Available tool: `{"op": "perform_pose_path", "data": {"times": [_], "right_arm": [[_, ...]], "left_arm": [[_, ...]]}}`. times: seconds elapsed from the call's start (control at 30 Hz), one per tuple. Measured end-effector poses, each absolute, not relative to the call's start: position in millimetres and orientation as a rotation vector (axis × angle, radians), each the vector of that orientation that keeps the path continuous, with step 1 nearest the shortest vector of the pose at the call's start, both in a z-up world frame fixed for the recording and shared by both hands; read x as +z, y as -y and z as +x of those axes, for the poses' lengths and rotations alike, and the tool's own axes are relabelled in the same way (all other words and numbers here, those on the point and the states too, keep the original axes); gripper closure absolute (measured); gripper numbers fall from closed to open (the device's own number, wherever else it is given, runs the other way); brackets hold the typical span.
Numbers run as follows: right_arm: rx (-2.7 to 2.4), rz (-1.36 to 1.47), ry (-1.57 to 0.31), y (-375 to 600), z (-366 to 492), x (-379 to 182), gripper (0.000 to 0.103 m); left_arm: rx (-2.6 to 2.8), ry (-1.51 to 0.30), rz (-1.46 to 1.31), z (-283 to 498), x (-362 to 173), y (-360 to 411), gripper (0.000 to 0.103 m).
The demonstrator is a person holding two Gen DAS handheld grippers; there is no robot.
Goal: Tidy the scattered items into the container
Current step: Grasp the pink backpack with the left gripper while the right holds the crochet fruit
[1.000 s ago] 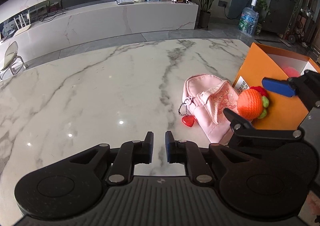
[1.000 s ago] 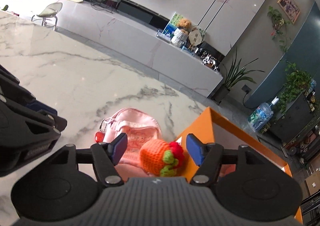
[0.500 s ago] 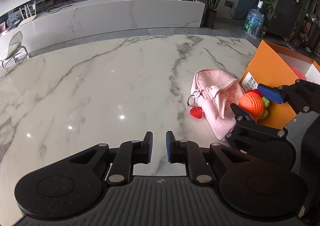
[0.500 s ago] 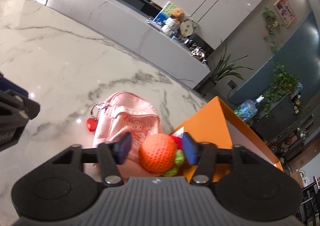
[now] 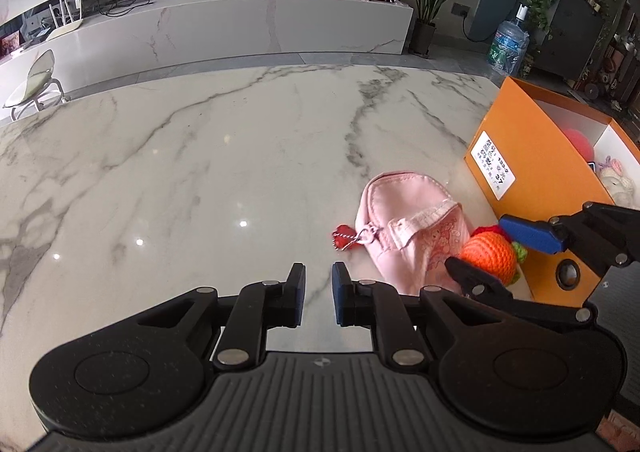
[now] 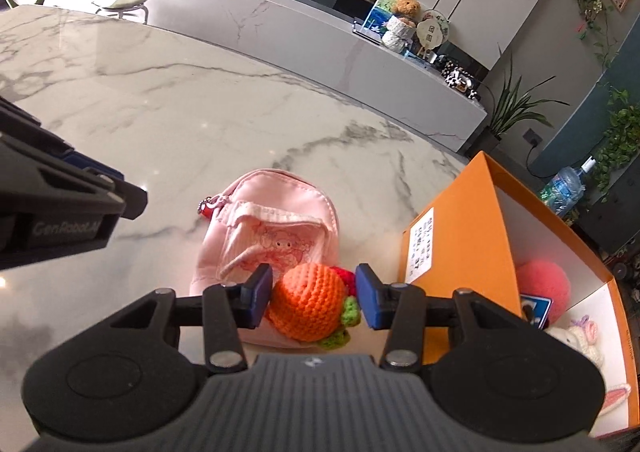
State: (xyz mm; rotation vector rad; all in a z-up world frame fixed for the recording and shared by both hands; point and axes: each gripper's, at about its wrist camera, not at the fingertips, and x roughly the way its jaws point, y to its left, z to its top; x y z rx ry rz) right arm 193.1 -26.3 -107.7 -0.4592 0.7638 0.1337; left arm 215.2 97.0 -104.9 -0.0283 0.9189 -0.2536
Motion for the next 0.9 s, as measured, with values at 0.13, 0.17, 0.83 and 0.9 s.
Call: {"op": "perform_pose_path", "data": {"times": [0.13, 0.17, 0.83, 0.9], "right_arm": [[0.191, -0.437, -0.771, 23.2, 166.7, -103.3, 0.055], [0.2, -0.432, -0.771, 22.7, 160.7, -102.5, 0.055], [0.172, -0.319, -0.806, 56.2, 113.1, -91.3, 0.056], [0.162, -0.31, -0.816, 60.4, 115.6, -95.3, 0.056]], "left_arm": [[-0.271, -0.943, -0.045, 197.7, -104.8, -97.9, 0.088], [-0.275, -0.95, -0.046, 193.5, -105.0, -97.5, 0.087], [-0.278, -1.001, -0.116, 171.8, -108.9, -76.6, 0.058], [-0.263, -1.004, -0.106, 174.5, -111.3, -73.9, 0.058]]}}
